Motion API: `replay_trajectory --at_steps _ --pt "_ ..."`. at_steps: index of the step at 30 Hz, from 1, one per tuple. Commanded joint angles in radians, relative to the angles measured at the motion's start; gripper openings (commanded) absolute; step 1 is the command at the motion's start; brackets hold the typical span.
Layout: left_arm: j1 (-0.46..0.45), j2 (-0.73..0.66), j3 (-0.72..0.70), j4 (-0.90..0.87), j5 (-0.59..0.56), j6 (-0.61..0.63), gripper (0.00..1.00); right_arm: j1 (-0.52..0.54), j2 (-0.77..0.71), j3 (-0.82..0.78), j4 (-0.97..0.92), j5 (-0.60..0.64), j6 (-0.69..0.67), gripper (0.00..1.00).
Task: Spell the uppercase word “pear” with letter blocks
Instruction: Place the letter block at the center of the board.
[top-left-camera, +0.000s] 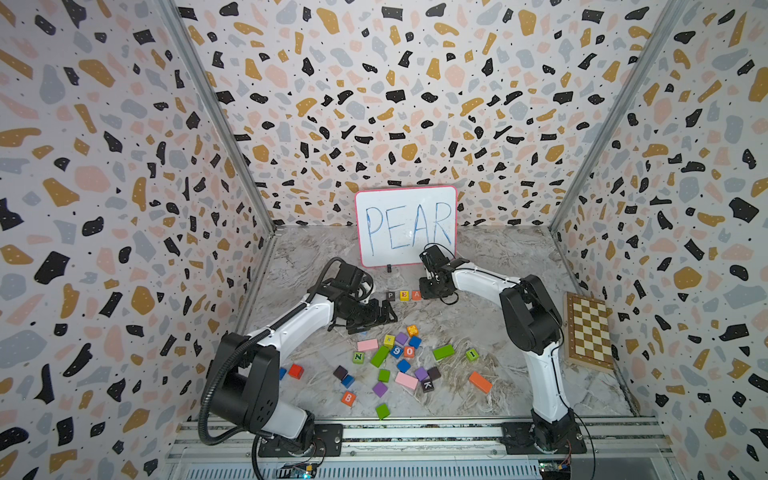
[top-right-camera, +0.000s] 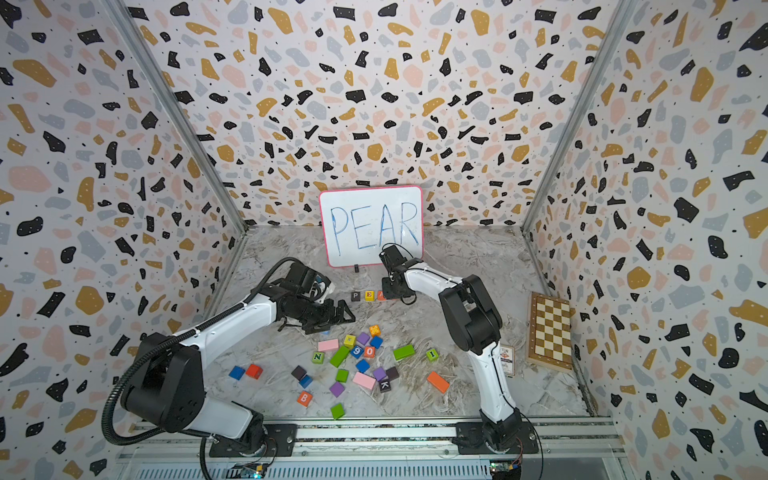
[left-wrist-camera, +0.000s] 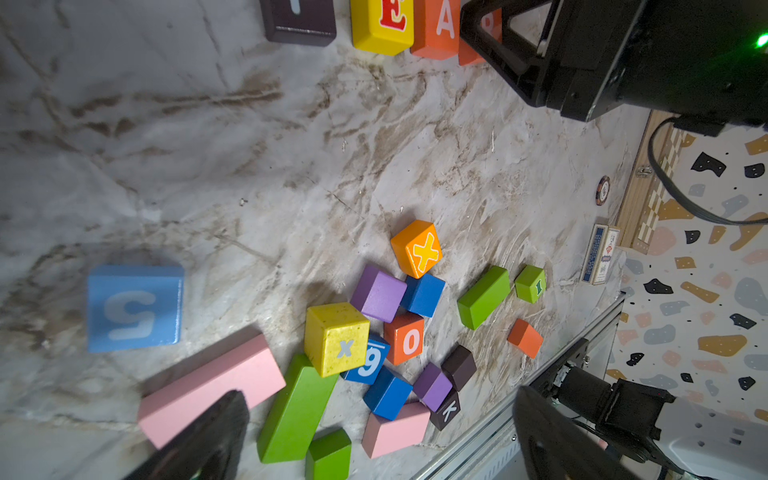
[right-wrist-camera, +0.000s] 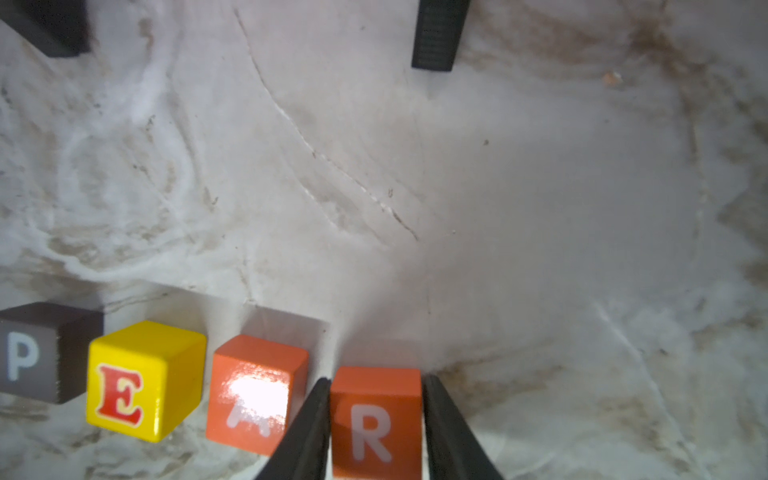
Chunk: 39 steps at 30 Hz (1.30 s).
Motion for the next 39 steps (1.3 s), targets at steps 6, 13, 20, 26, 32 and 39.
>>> replay_trajectory --at_steps 6,13,20,26,32,39 --pt "0.004 -0.029 -0.010 -0.005 0.005 0.008 0.99 -0.002 -0.006 0.045 -0.027 0.006 0.007 0.40" --pt "0.005 -0.036 -0.013 -0.007 0.007 0.008 0.99 -0.010 -0.006 0.042 -0.026 0.009 0.017 0.37" --pt "0.005 -0.041 -0.018 -0.005 0.008 0.007 0.99 -0.013 -0.009 0.039 -0.021 0.009 0.023 0.37" --pt "0.004 -0.042 -0.018 -0.003 0.009 0.005 0.99 -0.013 -0.009 0.041 -0.021 0.009 0.024 0.38" --pt "0.004 -0.043 -0.020 -0.002 0.012 0.005 0.99 -0.012 -0.011 0.049 -0.022 0.004 0.027 0.39" --pt "0.004 -0.050 -0.017 0.000 0.013 0.006 0.99 -0.014 -0.026 0.076 -0.027 -0.004 0.020 0.40"
